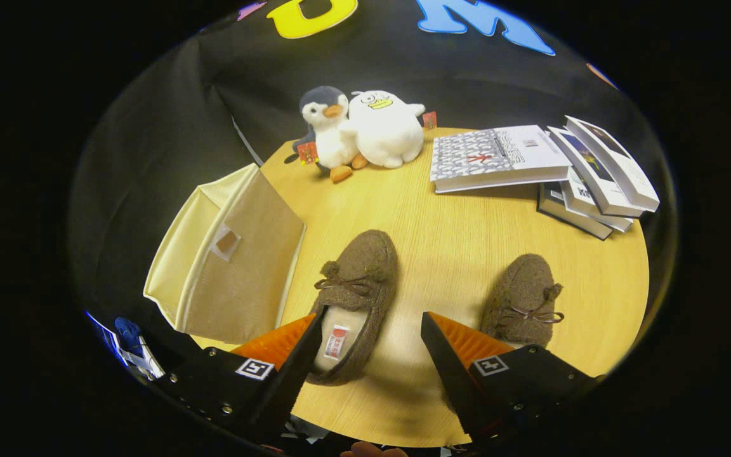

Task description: Open the storage box then place both shoes into the box .Put the left shoe in first, then the right shoe, with the right side of both shoes facing outward in a uniform manner.

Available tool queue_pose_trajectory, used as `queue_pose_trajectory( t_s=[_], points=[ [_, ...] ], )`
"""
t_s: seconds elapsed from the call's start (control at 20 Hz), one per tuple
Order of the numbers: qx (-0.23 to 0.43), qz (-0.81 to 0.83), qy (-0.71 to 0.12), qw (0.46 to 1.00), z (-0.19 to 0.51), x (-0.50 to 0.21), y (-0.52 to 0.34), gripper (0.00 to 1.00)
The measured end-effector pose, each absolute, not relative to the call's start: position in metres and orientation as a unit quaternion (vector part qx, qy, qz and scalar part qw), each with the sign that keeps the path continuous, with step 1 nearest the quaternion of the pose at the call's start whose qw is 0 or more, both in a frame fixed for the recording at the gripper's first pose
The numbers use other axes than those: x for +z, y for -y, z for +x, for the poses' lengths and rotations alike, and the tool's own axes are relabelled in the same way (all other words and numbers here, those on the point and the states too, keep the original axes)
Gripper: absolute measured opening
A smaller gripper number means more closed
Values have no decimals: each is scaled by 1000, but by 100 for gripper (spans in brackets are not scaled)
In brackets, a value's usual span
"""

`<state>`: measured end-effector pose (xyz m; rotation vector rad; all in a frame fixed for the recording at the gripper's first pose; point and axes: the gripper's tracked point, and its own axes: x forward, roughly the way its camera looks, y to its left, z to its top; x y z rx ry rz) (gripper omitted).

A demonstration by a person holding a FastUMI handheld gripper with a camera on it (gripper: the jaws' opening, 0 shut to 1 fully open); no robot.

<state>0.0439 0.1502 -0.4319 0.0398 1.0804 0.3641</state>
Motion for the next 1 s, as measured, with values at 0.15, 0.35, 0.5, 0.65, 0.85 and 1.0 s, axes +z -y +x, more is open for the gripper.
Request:
queue_pose_trajectory(
  t_s=[0.15,0.35,0.5,0.65,0.85,1.0],
  points=[
    [166,-2,-532,830,50,-456,-149,98],
    [137,-17,-547,826,58,-478,-141,98],
    [139,2,-558,818,63,-488,-147,98],
    [141,-10,-571,808,64,-501,-150,85],
    [137,11,-581,802,66,-506,-163,25],
    [147,20,-587,796,63,-502,-170,5]
  ],
)
